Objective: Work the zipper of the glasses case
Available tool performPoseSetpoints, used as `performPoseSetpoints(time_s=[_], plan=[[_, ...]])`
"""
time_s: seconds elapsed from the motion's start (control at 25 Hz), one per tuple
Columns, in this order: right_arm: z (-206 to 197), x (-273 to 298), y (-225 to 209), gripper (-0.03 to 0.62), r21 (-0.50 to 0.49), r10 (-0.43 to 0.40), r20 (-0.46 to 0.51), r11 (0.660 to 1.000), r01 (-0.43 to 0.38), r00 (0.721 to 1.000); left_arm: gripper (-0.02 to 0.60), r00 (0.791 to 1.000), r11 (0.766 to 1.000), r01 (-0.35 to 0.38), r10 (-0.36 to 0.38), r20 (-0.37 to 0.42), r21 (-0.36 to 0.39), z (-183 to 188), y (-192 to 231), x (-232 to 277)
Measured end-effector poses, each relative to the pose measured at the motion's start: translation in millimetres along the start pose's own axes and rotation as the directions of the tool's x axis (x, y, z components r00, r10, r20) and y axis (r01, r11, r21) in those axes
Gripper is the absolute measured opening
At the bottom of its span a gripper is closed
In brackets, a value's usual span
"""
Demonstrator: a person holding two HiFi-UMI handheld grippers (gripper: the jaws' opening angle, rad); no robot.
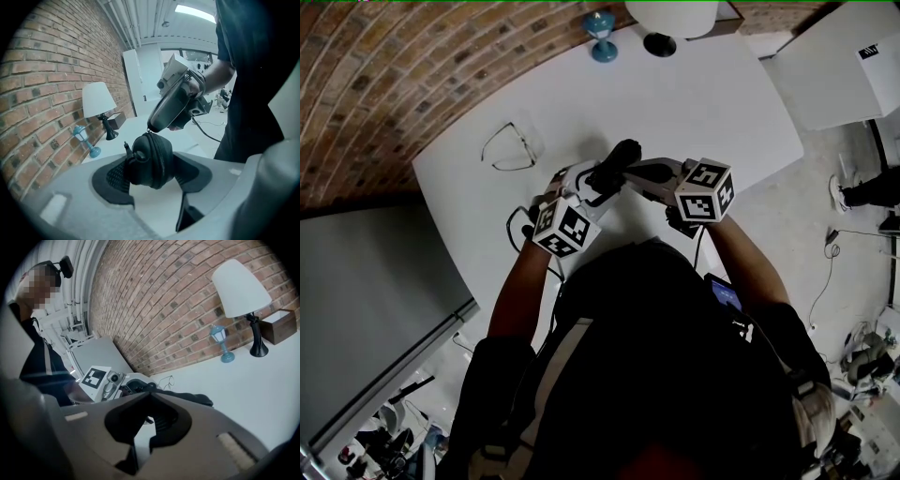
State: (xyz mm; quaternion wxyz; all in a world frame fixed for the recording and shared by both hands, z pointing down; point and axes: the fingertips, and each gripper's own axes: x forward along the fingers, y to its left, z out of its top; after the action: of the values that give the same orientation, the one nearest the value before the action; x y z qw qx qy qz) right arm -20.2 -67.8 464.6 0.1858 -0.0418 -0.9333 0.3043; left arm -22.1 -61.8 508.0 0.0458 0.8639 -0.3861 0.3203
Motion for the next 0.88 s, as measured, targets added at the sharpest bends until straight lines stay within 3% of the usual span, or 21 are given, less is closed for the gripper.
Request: performPoseSetpoints(time_s=[0.28,0.68,0.88], plan=[[-17,-2,-13,0.005,0.005,-0.039,-0.064,0.999,0.039,0.997,0.256,1.0,1.0,0.023,-0.023,0.017,-0.01,-4,-9,-8],[-52,17,-16,0.005,0.055,-0.042,-0.151,0.997,0.051,0.988,0.258,0.998,0.986,0.066,-0.066,0.008,-0.151,-38,-28,-5],[-61,32,-12,0.005,0.077,0.0,-0.177,0.997,0.014,0.984,0.258,0.998,0.98,0.062,-0.065,-0.014,-0.19,-56,-31,-12]])
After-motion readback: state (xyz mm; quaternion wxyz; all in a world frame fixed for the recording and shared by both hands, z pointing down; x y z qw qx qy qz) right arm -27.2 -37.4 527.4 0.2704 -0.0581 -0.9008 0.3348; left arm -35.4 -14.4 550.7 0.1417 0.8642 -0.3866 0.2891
